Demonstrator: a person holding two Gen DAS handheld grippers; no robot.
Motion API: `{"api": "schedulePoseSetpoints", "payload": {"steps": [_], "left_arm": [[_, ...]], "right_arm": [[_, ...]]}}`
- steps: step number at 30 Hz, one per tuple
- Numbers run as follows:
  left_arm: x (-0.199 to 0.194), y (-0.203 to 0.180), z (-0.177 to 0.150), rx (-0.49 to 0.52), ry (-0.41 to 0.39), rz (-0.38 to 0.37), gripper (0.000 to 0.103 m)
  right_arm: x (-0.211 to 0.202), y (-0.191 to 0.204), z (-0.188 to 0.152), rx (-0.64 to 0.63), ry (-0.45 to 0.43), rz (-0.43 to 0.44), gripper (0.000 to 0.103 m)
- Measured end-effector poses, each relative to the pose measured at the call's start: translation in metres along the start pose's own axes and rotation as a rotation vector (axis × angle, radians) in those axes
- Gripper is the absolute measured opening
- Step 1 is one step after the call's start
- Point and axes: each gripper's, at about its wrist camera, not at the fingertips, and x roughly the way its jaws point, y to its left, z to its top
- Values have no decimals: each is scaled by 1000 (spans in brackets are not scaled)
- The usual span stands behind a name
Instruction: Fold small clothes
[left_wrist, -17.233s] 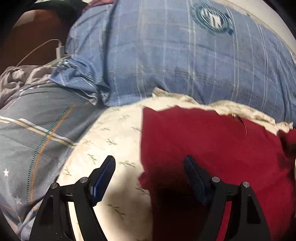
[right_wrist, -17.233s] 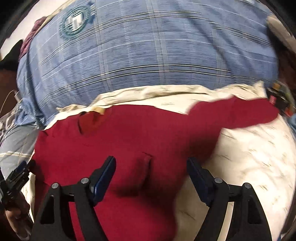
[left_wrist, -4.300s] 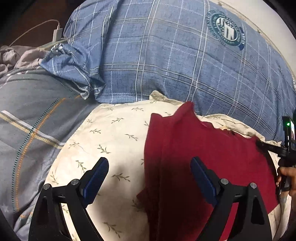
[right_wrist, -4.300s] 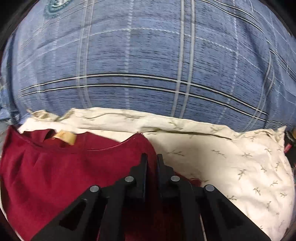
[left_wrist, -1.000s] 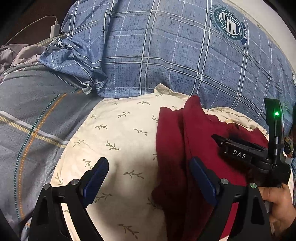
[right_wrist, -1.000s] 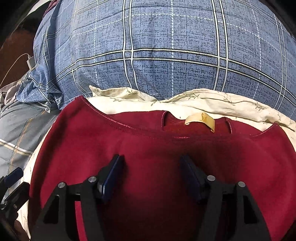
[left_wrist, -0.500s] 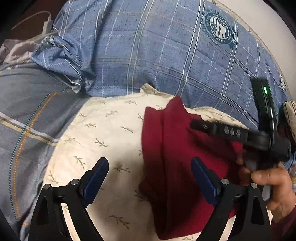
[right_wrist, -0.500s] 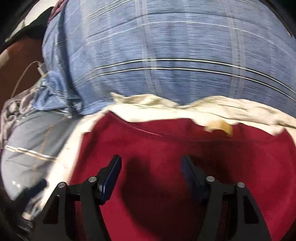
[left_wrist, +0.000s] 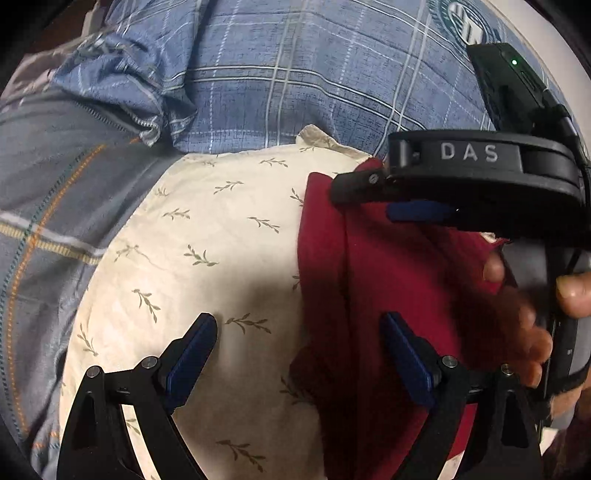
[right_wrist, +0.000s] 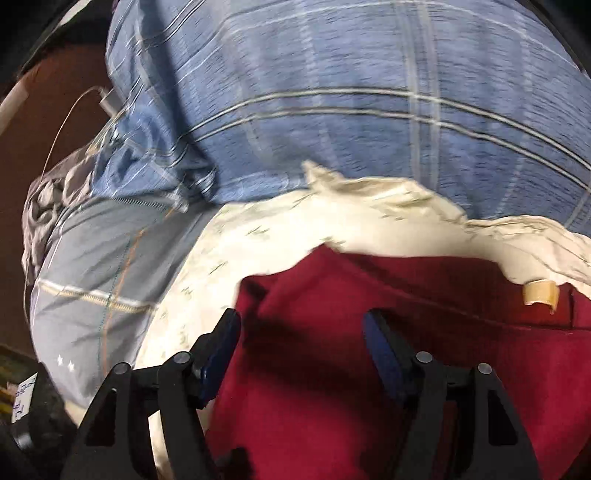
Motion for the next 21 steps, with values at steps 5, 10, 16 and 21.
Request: {"api": "schedulePoseSetpoints", "payload": {"steps": [5,10,16,21], "left_arm": [[3,9,0,-38,19,-23,91],[6,4,0,-17,14,-9,91],[7,4,0,-21,14,-17,91],[6,1,0,-32,-7,-71,89]], "right_arm": [[20,28,5,-96,42,-88,73],[37,31,2,-160,38,-163,74],[14,19,-7,-155,-48,-108,22],[-11,7,-10,-100,-106,-43,16]]}}
